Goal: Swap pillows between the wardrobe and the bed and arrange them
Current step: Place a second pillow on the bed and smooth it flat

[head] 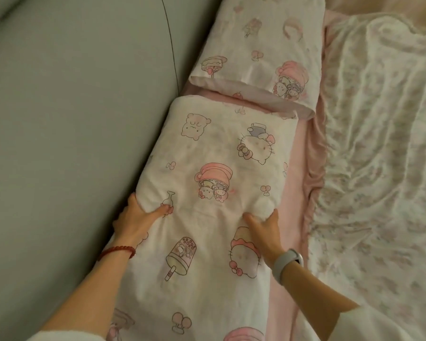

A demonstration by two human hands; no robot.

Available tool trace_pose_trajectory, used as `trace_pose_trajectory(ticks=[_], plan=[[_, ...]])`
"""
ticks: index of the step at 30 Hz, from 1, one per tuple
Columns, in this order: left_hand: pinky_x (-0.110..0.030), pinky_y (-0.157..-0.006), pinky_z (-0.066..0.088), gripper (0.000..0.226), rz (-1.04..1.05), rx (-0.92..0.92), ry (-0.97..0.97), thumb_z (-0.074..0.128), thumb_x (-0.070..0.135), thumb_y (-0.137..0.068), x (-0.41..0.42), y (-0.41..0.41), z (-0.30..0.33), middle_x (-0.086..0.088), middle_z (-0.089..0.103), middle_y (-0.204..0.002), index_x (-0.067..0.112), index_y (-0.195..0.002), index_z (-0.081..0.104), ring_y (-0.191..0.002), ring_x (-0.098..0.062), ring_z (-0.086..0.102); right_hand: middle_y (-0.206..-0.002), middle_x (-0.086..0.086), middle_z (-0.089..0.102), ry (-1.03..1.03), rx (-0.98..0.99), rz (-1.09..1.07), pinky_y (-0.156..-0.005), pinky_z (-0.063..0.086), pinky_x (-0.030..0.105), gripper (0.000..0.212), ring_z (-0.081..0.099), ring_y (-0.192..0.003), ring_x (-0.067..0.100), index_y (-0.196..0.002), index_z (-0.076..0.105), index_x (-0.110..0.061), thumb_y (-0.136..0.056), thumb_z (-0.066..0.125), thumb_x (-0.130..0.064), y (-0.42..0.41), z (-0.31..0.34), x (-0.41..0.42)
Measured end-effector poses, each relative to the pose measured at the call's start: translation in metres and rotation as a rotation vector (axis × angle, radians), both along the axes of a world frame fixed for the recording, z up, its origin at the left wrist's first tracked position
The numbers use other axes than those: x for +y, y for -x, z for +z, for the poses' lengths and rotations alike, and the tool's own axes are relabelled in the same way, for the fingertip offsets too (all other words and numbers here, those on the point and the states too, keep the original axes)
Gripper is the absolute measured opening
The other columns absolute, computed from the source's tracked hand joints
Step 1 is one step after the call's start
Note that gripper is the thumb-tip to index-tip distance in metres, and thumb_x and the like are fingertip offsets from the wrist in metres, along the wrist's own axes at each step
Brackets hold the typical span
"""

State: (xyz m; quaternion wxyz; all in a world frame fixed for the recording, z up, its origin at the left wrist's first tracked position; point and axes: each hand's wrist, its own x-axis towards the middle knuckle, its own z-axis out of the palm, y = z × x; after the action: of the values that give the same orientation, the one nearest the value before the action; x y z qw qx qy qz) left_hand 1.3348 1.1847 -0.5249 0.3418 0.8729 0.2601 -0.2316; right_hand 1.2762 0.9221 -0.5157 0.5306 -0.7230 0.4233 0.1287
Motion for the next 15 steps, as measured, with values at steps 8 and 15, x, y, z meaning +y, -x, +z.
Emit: trace_pose_trajectory(ticks=[8, 15], plan=[[-0.034, -0.069, 0.044, 0.044, 0.027, -0.446, -0.034, 0.065, 0.038, -0.078, -0.034, 0.029, 0.033, -0.006, 0.064, -0.098, 0.012, -0.110, 0.053, -0.083, -0.027, 0.058, -0.099, -0.021, 0.054, 0.185, -0.310, -0.092, -0.070, 0.044, 0.018, 0.047, 0.054, -0.087, -0.005, -0.107, 0.036, -0.042, -0.070, 0.060, -0.025, 0.025, 0.040, -0.009], [-0.051, -0.102, 0.036, 0.105, -0.074, -0.002, 0.300, 0.069, 0.061, -0.058, -0.035, 0.050, 0.001, -0.006, 0.044, -0.139, 0.025, -0.142, 0.019, -0.125, -0.027, 0.043, -0.129, 0.011, 0.045, 0.238, -0.175, 0.007, -0.095, 0.043, 0.048, 0.059, 0.044, -0.117, 0.031, -0.132, 0.027, -0.019, -0.081, 0.057, -0.019, 0.040, 0.028, -0.032]])
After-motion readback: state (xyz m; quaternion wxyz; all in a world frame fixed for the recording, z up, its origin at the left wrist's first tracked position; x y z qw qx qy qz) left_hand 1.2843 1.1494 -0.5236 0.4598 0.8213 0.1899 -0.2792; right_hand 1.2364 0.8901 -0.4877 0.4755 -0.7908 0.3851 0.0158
